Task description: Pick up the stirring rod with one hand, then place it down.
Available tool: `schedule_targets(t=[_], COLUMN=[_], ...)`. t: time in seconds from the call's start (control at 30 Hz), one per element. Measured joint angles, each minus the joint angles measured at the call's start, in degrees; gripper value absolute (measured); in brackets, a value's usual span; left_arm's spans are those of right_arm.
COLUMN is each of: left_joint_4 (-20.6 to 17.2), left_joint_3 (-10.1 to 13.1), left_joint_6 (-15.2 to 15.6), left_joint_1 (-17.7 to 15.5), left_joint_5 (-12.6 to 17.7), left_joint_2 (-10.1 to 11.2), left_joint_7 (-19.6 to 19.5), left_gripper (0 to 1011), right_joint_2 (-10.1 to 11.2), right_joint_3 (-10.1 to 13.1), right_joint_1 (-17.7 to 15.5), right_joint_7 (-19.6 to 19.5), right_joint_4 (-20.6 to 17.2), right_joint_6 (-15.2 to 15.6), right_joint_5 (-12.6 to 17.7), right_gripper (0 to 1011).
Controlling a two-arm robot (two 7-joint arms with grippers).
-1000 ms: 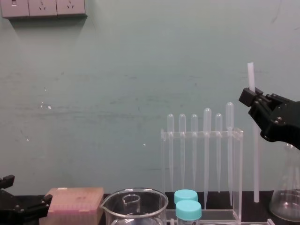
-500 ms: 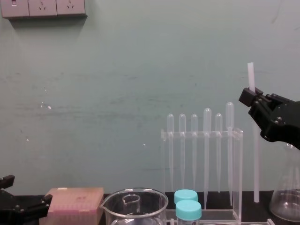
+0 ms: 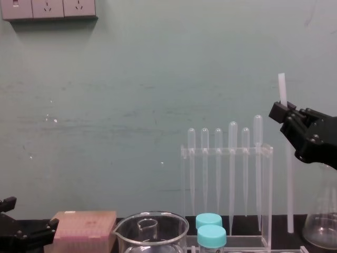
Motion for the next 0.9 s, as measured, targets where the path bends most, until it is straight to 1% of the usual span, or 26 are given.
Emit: schedule_targets(t=[0.27, 0.57, 0.9], left_joint_4=[0.00, 0.00, 0.00], left_joint_3=[0.00, 0.00, 0.00], left_joint_6=[0.00, 0.00, 0.00], left_joint_1=[0.00, 0.00, 0.00], left_joint_5=[0.00, 0.00, 0.00], left_joint_2=[0.00, 0.00, 0.00], left_joint_7=[0.00, 0.00, 0.00], left_gripper=[1000, 1000, 1000], right_joint_2=[0.43, 0.32, 0.48], right_joint_3=[0.64, 1.15, 1.50], right_joint_1=[-2.24, -3.44, -4.34], right_joint_7=[1.52, 2.39, 2.13], right_joint_4=[-2.44, -3.04, -3.60], right_joint_6=[1.86, 3.26, 4.20], right_joint_5=[0.03, 0.55, -0.34], right_gripper=[71, 71, 72])
